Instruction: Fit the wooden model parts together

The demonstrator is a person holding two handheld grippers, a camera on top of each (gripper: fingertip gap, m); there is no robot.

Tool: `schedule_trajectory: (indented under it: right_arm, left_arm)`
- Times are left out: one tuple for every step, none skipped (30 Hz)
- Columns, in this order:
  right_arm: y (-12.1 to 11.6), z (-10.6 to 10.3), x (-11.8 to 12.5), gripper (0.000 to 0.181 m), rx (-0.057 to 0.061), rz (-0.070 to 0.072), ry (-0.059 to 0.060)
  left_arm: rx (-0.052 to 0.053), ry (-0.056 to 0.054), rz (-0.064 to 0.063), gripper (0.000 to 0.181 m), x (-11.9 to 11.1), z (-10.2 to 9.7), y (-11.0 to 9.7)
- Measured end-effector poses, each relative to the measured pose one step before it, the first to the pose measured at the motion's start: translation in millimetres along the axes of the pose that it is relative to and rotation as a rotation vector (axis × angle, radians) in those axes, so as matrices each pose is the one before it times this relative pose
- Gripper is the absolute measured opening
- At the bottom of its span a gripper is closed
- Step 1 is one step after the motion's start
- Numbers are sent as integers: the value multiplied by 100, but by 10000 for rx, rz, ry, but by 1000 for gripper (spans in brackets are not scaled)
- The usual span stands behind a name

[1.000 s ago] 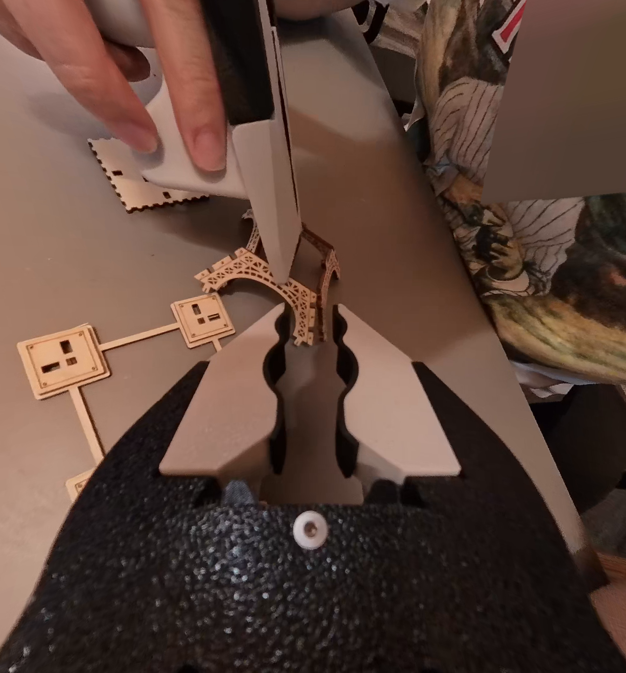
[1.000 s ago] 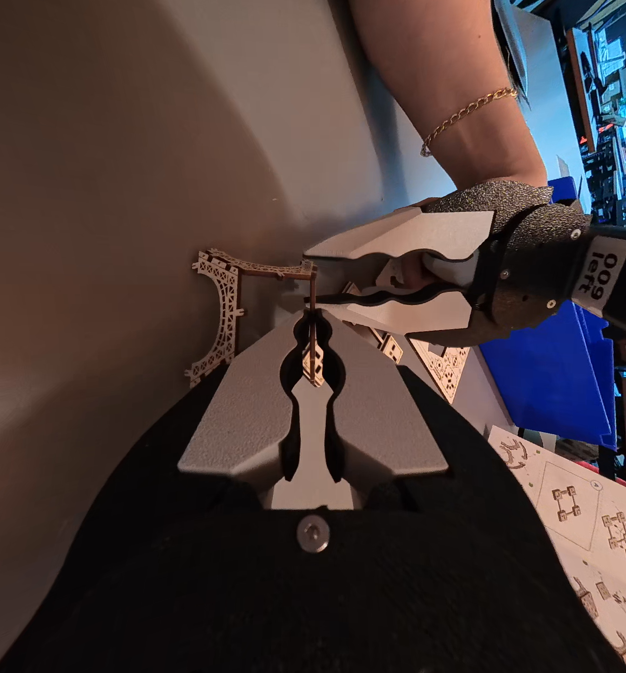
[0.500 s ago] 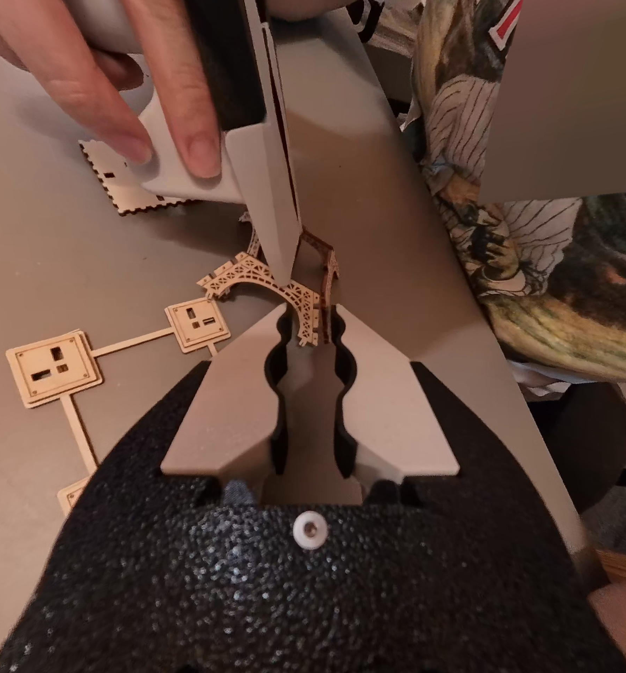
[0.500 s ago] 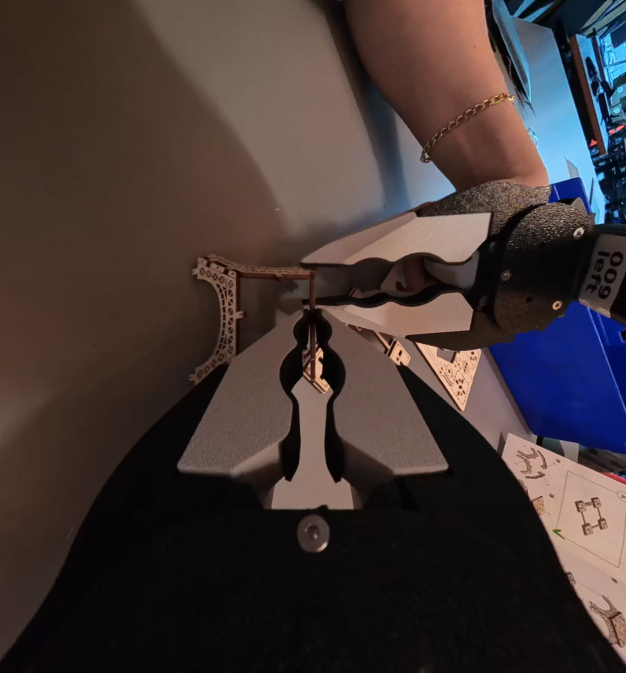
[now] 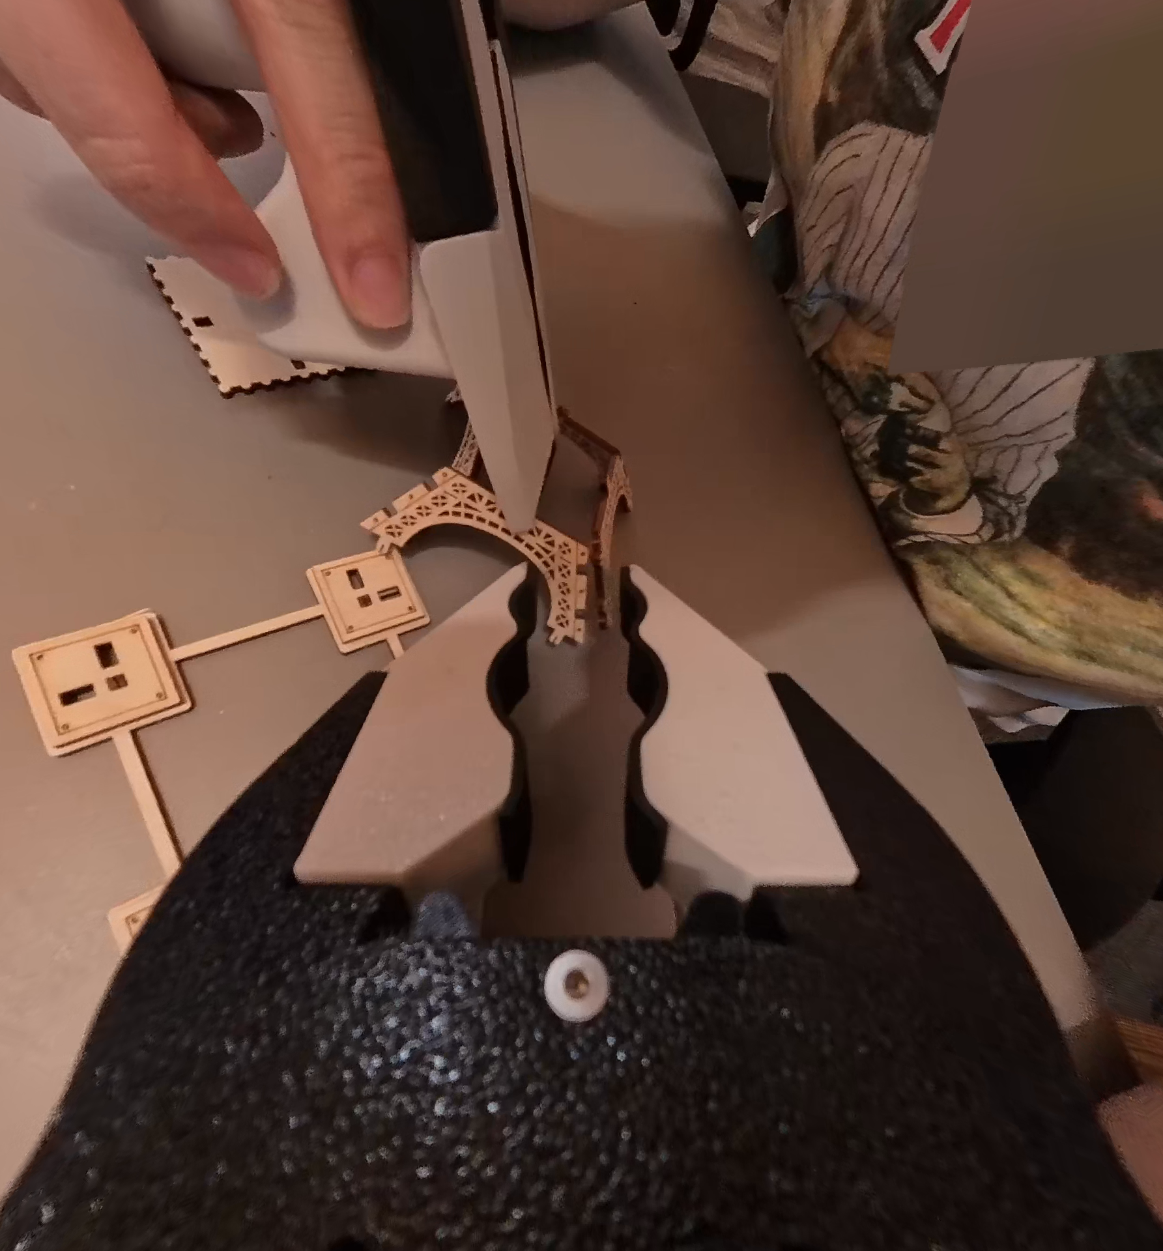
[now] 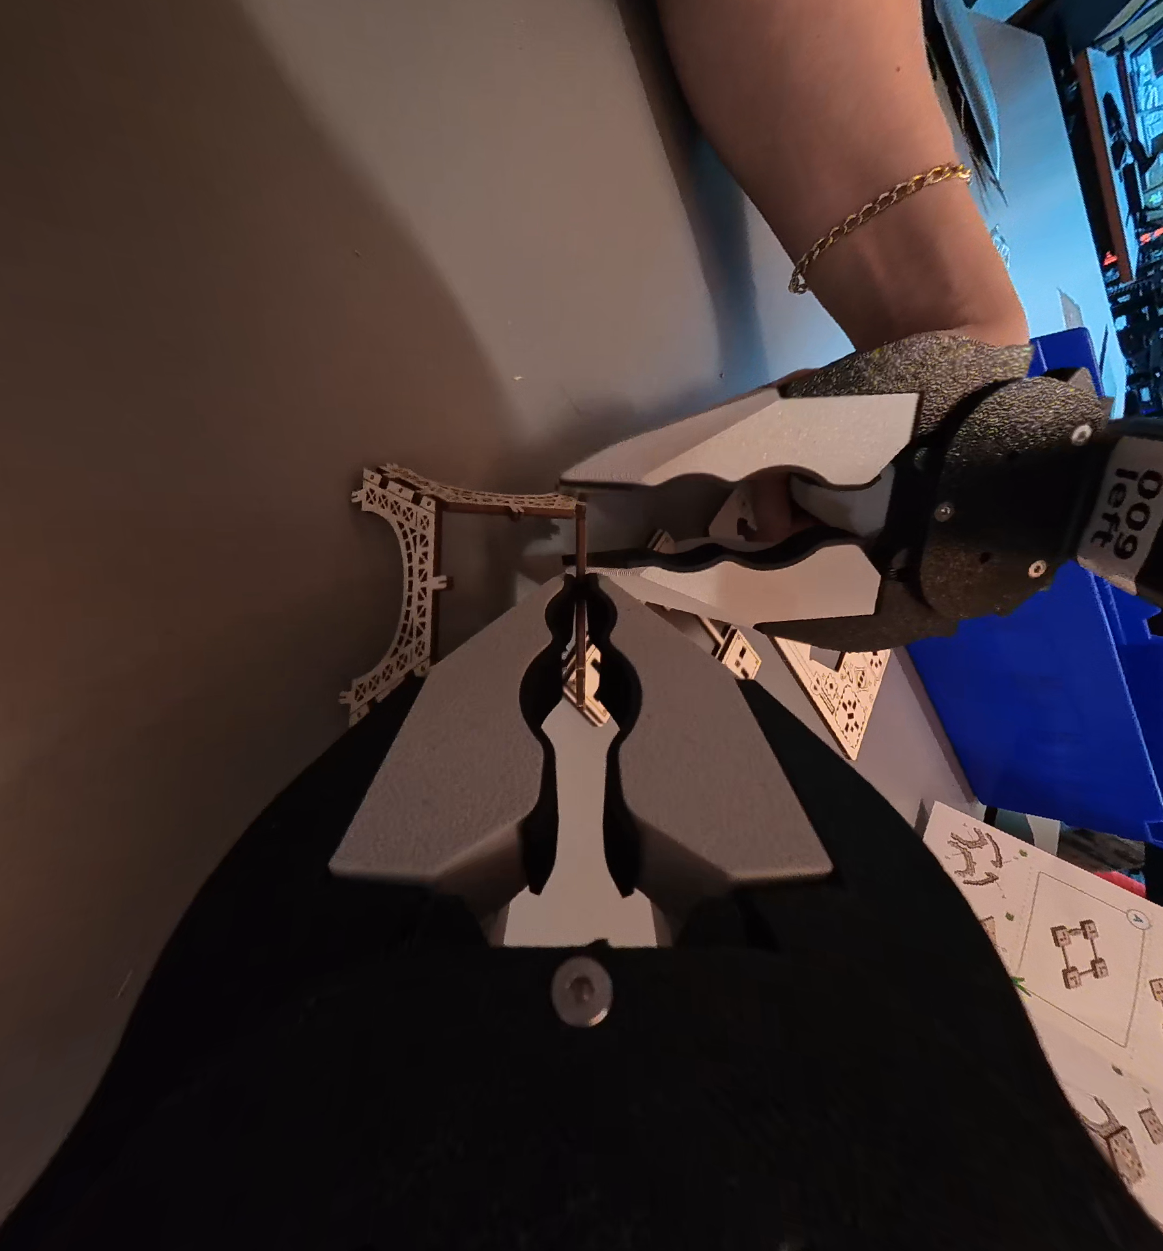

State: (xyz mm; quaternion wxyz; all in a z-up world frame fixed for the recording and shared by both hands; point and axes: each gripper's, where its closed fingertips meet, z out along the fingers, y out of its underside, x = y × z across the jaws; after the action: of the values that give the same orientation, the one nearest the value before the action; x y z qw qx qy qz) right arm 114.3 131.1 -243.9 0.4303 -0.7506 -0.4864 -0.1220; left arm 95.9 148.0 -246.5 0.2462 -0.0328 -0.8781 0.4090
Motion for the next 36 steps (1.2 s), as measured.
schedule_trajectory:
  right_arm:
    - [-12, -5, -32, 0, -26, -6, -17]
    - [-33, -15, -63, 0, -6, 23, -36]
    - [-109, -131, 47, 0, 47, 9, 41]
    - [-44, -43, 97, 0, 37, 6, 33]
    - [-49, -53, 3, 0, 25, 36, -16]
    - [-45, -52, 42, 0, 32, 20, 9]
    - [-19, 20, 38, 0, 23, 0, 28]
    - [9, 0, -11, 0, 9, 9, 11]
    - [11, 48, -28, 0, -1, -1, -26]
    - [22, 6, -21, 0, -8, -12, -12]
    - [11, 12, -30, 0, -1, -6, -4]
    - [31, 54, -58, 0, -16, -21, -8]
    - [24, 10, -90, 0, -21, -25, -20]
    - [-81, 70, -98, 0, 6, -6, -38]
    - [-66, 45, 3, 0, 16, 8, -14]
    - [-20, -12, -45, 0, 11, -8, -7]
    - [3, -7, -41, 0, 5, 17, -20]
    - [18, -35, 6, 0, 24, 23, -4]
    - [17, -14, 16, 0, 20, 4, -7]
    - [-25, 35, -6, 0, -4, -3, -13]
    - [-32, 38, 33, 0, 3, -9, -13]
    - [-31, -9, -59, 0, 6, -32, -10]
    - [-19, 43, -21, 0, 1, -16, -18]
    - [-2, -31, -40, 0, -11, -7, -16]
    - [34, -27, 11, 0, -35, -34, 3]
    - [15, -20, 22, 0, -26, -10, 1]
    - [-51, -54, -6, 0, -7, 4, 0]
    - [35, -24, 4, 0, -25, -21, 9]
    - [70, -30, -18, 0, -58, -13, -8]
    - [15, -43, -1, 0, -9, -18, -8]
    - [47, -9, -24, 0, -14, -9, -3]
    - [108, 17, -15, 0, -40, -11, 2]
    - [-1, 57, -33, 0, -33, -16, -1]
    - [19, -49, -7, 0, 3, 2, -17]
    - [51, -5, 41, 0, -13, -6, -9]
    - [115, -4, -26, 0, -56, -41, -5]
  left_arm:
    - [19, 116, -63, 26, 175, -12, -40]
    - [28, 100, -40, 28, 174, -25, -72]
    - [31, -34, 16, 27, -14, -49, -75]
    - [29, -81, 45, 25, -76, -28, -90]
    - [20, -28, 9, 25, 2, -12, -91]
    - [-2, -2, -44, 25, 17, -3, -57]
    - [-9, -28, -51, 24, -39, -5, -49]
    - [1, -45, -40, 24, -75, 21, -25]
    - [-2, -13, -37, 23, -36, 39, 3]
    - [-15, -39, -26, 20, -90, 41, 36]
    - [-14, -83, 3, 17, -165, 27, 47]
    - [-21, -15, -16, 16, -53, 17, 50]
    - [-26, 35, -39, 16, 39, 26, 51]
    - [-19, 34, -17, 16, 53, 23, 22]
    - [2, -2, 19, 16, 15, 35, -23]
    - [-6, -10, 27, 17, 10, 11, -19]
    - [-7, -17, 27, 17, -8, 21, -4]
    - [6, 1, 11, 16, 5, 10, -21]
    - [-6, 11, -12, 16, 3, 32, 24]
    - [-16, 14, -9, 15, -6, 19, 50]
    - [-8, 23, 16, 15, 11, 19, 56]
    - [0, 25, 25, 15, 22, 41, 42]
    - [8, 20, 21, 14, 17, 29, 28]
    - [21, 7, 15, 14, -17, 12, 4]
    - [26, 5, 13, 14, -40, -3, -15]
    - [29, 10, 19, 14, -39, -19, -21]
    - [23, -4, 46, 14, -34, -15, -21]
    - [-2, -45, 72, 14, -88, -3, -10]
    - [1, -37, 51, 14, -69, 11, -13]
    - [17, 21, 24, 13, -22, 9, -14]
    - [11, 18, 1, 13, -41, -4, -1]
    - [-13, 9, -51, 13, -65, -4, 7]
    - [-7, 30, -68, 13, -28, 4, 6]
    - [0, 59, -85, 12, -6, 1, -3]
    - [-14, 57, -118, 12, -8, 10, 15]
    - [-43, 27, -142, 12, -70, 17, 52]
